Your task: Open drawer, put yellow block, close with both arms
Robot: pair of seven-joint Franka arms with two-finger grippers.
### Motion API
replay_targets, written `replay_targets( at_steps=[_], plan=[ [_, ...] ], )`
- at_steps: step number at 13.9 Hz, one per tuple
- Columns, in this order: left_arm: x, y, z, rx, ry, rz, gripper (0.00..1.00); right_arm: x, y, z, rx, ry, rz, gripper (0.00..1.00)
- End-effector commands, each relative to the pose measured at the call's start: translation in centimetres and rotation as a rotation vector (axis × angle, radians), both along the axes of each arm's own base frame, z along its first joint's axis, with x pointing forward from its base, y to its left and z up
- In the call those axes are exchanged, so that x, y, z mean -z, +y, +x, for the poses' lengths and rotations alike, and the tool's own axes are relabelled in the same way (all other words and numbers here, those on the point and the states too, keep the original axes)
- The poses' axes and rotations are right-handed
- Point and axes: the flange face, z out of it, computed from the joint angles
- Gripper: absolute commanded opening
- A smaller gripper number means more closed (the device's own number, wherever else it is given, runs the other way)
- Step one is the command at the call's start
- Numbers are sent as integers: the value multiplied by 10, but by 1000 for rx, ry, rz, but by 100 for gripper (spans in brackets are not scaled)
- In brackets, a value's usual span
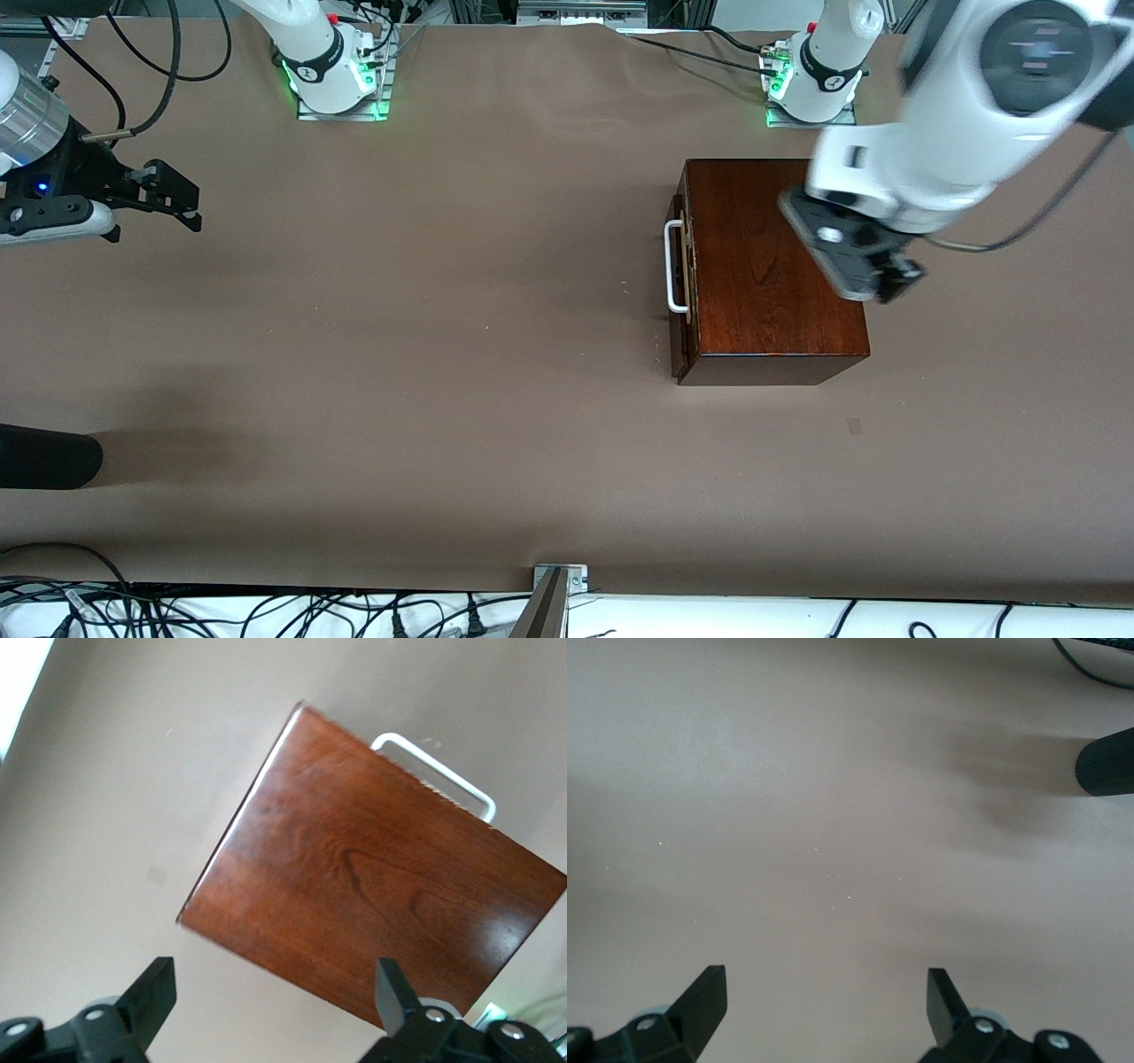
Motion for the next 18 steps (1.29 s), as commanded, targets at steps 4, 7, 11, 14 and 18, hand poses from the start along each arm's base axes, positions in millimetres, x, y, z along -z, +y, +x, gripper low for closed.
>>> replay_targets(
  at_steps=[4, 7, 11, 14, 18],
  plan=[
    [-24, 98, -35, -491, -117, -10, 100, -4, 1, 1, -13, -9, 3, 100],
    [-31, 101, -49, -708, -146, -10, 100, -4, 1, 1, -14, -9, 3, 100],
    [-37, 130, -50, -868, -170, -110, 100, -4, 1, 1, -14, -9, 3, 100],
    [-26, 146, -50, -890, -189, -89, 100, -4, 1, 1, -14, -9, 3, 100],
    [-17, 162, -59, -923, -189, -59, 100, -5, 1, 1, -14, -10, 3, 100]
  ],
)
